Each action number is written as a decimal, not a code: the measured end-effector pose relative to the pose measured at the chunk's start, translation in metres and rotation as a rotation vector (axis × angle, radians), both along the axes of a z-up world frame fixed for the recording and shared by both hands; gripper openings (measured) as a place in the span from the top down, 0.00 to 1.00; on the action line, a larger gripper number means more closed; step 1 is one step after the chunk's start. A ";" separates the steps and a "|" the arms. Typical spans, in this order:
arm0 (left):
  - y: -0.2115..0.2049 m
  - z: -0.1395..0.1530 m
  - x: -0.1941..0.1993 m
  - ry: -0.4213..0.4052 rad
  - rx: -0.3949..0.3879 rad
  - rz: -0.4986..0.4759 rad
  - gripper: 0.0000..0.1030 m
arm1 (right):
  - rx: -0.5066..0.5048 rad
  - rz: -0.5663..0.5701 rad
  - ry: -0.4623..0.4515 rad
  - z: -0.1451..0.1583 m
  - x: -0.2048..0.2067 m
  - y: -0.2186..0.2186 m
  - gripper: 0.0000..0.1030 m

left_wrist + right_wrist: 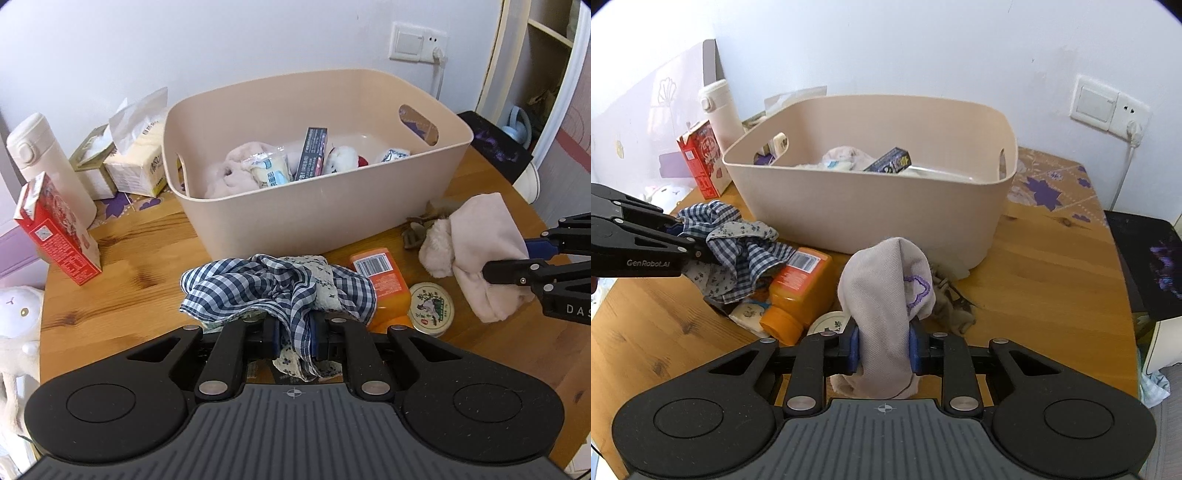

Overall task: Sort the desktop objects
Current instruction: 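Grasp and lift the checked cloth with the left gripper while the right lifts the pink towel, then carry the checked cloth and pink towel over the beige basket with both grippers, then open both grippers to drop the checked cloth and pink towel into the basket, then withdraw both grippers toward the green scrunchie and brown wooden toy, then grasp the green scrunchie with the left gripper while the right grasps the wooden toy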

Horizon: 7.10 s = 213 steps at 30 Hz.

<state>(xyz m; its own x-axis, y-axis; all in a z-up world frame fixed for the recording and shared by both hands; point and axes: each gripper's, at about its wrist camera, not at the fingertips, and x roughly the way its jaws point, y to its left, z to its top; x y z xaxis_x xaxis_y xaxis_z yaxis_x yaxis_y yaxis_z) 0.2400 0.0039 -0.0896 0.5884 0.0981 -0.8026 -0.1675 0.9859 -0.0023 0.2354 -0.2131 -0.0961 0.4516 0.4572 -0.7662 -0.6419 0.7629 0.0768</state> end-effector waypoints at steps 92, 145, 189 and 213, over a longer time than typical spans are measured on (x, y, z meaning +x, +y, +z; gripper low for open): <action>0.049 0.006 0.122 0.007 0.021 0.105 0.86 | -0.032 0.097 -0.113 0.021 0.117 0.071 0.75; 0.022 0.026 -0.069 -0.012 0.020 0.239 0.21 | -0.057 -0.039 -0.106 0.032 -0.028 -0.024 0.00; 0.044 -0.065 -0.011 0.105 0.034 0.246 0.21 | -0.226 0.062 -0.043 -0.073 0.043 -0.012 0.00; 0.054 -0.066 0.010 0.079 -0.027 0.209 0.58 | -0.107 0.100 -0.033 -0.079 0.069 0.008 0.16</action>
